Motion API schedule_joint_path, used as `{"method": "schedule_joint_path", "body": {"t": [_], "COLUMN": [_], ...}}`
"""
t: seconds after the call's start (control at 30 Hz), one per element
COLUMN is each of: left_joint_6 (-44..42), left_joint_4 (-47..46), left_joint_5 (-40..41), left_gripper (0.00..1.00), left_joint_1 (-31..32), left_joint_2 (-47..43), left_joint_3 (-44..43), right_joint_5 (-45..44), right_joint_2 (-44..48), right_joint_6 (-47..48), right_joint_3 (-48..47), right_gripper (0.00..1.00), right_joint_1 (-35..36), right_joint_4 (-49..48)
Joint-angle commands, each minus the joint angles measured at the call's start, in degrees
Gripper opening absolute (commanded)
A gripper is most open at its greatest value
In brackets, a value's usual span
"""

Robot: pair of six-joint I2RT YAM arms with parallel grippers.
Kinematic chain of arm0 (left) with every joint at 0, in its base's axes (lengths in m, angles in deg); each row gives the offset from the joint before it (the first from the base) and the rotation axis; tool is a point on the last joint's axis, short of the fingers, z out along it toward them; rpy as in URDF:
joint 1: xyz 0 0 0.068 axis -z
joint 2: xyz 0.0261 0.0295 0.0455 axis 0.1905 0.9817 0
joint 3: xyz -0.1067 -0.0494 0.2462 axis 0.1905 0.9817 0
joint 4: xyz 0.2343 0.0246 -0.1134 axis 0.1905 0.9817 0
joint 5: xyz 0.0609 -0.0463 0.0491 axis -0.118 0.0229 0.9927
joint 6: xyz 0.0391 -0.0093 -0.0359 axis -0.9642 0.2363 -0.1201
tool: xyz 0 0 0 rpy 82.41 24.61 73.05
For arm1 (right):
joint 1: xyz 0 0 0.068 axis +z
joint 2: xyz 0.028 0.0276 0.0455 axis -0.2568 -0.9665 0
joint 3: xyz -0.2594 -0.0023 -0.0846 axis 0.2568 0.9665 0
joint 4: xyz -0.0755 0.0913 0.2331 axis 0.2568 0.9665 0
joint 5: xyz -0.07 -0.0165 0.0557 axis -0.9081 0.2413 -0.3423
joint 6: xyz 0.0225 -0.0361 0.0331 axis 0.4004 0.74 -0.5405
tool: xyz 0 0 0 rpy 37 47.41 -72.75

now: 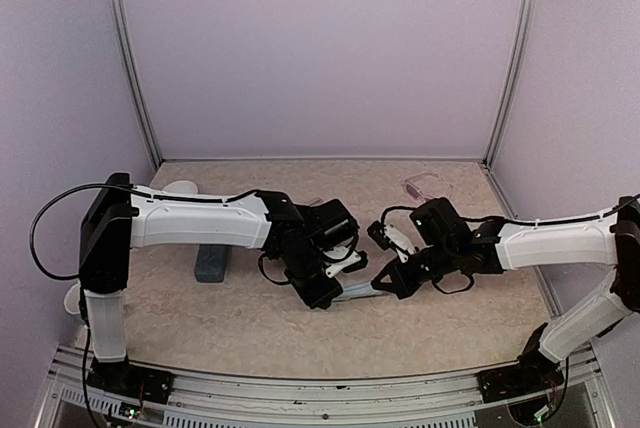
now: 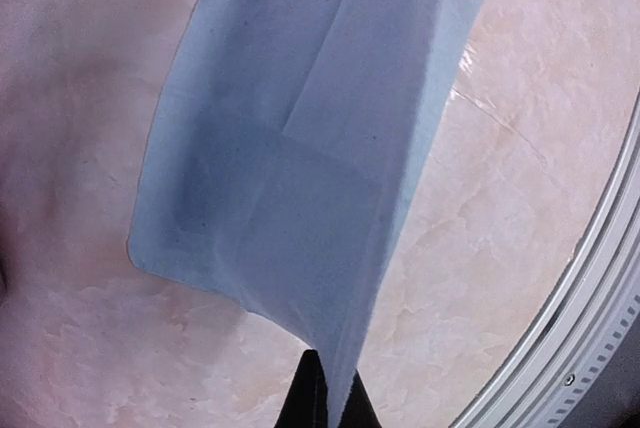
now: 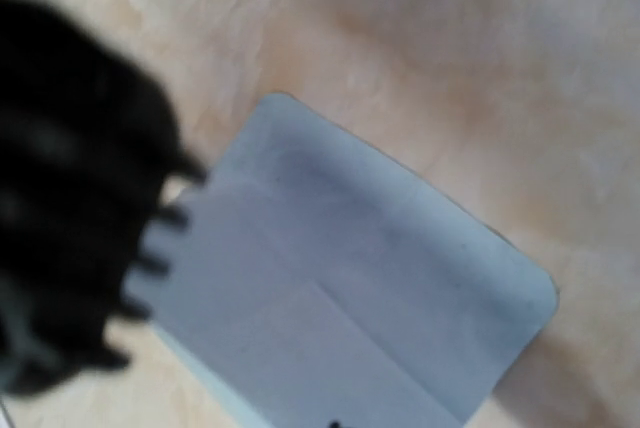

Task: Organize the sunglasses
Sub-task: Fold the glasses cleaning cloth at the center of the board.

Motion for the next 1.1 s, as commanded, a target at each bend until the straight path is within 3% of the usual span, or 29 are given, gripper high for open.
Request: {"method": "schedule_joint_path", "body": {"t": [0.0, 0.43, 1.07], "left_joint_6": [-0.19, -1.12, -6.08], "left_joint_4": [2.73, -0.36, 2.57], "left_joint_5": [-5.04, -12.20, -10.29], "left_gripper": [0.00, 0.00, 0.00], "left_joint_1": [1.58, 0.11, -4.76], "left_joint_2": [1.39, 4.65, 7.39], "left_joint_3": [2.44, 3.07, 0.30], "right_joint_5": [0.48, -1.11, -6.10], "right_joint_2": [2.56, -0.60, -7.14], "right_joint_6": [-2.14, -2.04, -1.85], "right_joint_3": [2.86, 1.97, -1.96], "right_gripper": [0.00, 0.00, 0.00], "right_joint_1": [-0.19, 0.03, 0.03], "right_joint_4": [2.06, 3.02, 3.56]}}
